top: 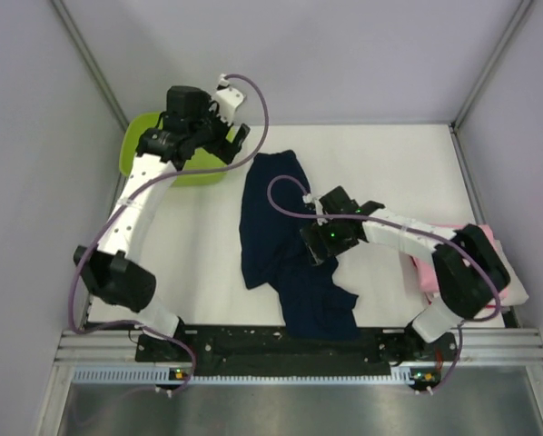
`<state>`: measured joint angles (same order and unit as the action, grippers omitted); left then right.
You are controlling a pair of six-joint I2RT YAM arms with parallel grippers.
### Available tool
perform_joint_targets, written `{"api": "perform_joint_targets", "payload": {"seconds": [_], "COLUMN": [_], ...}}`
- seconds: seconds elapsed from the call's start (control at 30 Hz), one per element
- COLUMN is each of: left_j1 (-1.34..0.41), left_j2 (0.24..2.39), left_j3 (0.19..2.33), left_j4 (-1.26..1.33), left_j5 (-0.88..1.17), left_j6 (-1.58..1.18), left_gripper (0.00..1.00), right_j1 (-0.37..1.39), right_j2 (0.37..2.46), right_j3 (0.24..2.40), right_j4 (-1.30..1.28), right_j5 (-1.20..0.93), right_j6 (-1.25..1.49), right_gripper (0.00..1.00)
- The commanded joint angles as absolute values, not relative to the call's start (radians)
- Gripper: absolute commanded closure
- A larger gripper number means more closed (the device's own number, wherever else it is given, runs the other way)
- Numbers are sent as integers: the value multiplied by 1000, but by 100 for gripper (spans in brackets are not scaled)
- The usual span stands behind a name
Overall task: Fold and stack the t-shirts
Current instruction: Move the tshirt to the center of the board
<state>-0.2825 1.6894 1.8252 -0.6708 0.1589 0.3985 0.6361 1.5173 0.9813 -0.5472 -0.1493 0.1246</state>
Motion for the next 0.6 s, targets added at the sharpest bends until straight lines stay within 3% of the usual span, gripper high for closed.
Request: {"api": "perform_joint_targets", "payload": {"seconds": [0.0, 0.07, 0.13, 0.17, 0.3, 0.4, 0.5, 0.57], "left_j1": [-298, -298, -299, -299, -308, -374, -490, -576], "left_j2": [1533, 1520, 1496, 1477, 1436, 1446, 1486, 1531], "left_j3": [1704, 1672, 1617, 1582, 1435, 1346, 1280, 1249], "left_j4": [-832, -951, -1021, -1031, -1034, -959, -836, -761], "left_j5": [346, 408, 440, 454, 547, 525, 413, 304], "left_j6": [486, 529, 548, 560, 587, 558, 517, 493], "left_gripper": [5, 10, 17, 22, 31, 26, 17, 14], "right_j1": [646, 643, 628, 612, 506, 480, 479, 459], "right_j2": [1643, 1689, 1736, 1755, 1831, 1957, 2081, 2080], "right_j3": [989, 1008, 1049, 1077, 1300, 1587, 1841, 1875], "right_j4": [-503, -473, -466, -466, -468, -480, -598, -658], "right_j5": [-98, -150, -146, -129, -77, -121, -138, -95], "right_j6": [233, 233, 222, 216, 169, 77, 69, 101], "right_gripper": [16, 40, 86, 100, 100, 99, 42, 31]}}
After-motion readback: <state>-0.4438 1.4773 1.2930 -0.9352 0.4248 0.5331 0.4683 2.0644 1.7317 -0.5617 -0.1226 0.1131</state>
